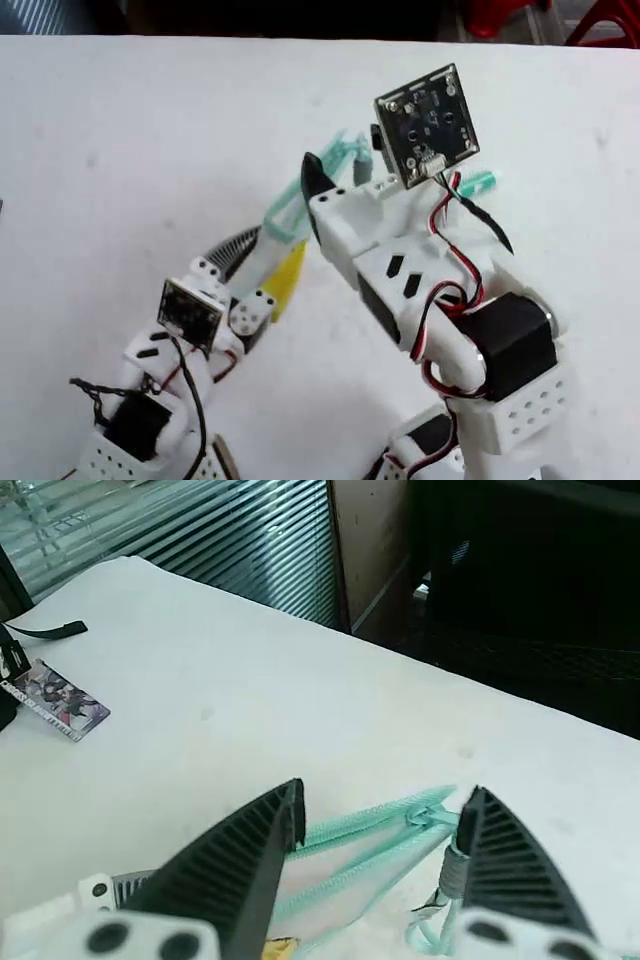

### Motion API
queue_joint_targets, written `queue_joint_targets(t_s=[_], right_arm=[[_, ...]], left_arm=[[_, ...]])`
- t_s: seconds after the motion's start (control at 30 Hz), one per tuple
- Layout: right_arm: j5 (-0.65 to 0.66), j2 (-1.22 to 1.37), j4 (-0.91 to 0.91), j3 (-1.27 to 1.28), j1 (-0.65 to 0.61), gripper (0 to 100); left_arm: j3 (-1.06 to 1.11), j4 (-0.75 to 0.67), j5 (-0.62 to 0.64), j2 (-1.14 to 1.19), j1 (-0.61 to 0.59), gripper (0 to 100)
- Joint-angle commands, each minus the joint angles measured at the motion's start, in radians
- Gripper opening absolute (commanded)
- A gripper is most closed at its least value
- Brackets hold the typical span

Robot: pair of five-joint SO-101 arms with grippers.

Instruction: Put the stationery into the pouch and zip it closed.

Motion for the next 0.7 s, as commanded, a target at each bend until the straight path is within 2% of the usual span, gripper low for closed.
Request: queue_joint_targets(t_s=[0.0,0.1,0.17,0.23,0.3,0.37,0.43,0.53,0.6,0.67], right_arm=[[0.012,-0.004,0.001,-0.049,0.101,23.0],[0.023,0.007,0.001,-0.052,0.239,23.0],[0.092,0.036,-0.018,-0.021,0.320,23.0],[0.147,0.102,-0.074,0.034,0.387,23.0],[0.149,0.194,-0.119,0.083,0.461,23.0],[0.100,0.289,-0.143,0.083,0.530,23.0],[-0.003,0.369,-0.151,0.054,0.596,23.0],[-0.101,0.473,-0.143,-0.011,0.630,23.0],[-0.031,0.526,-0.133,-0.048,0.625,23.0],[0.115,0.575,-0.122,-0.081,0.605,23.0]], left_arm=[[-0.043,-0.054,0.015,0.002,-0.102,18],[-0.043,-0.061,0.055,0.004,-0.124,18],[-0.043,-0.058,0.060,0.002,-0.124,18],[-0.057,-0.061,0.058,0.002,-0.171,18],[-0.060,-0.055,0.087,0.004,-0.176,18],[-0.057,-0.037,0.089,0.005,-0.145,18],[-0.055,-0.023,0.061,0.002,-0.117,18],[-0.054,-0.018,0.046,0.002,-0.091,18],[-0.041,-0.020,0.043,0.002,-0.081,18],[-0.034,-0.026,0.043,0.002,-0.077,18]])
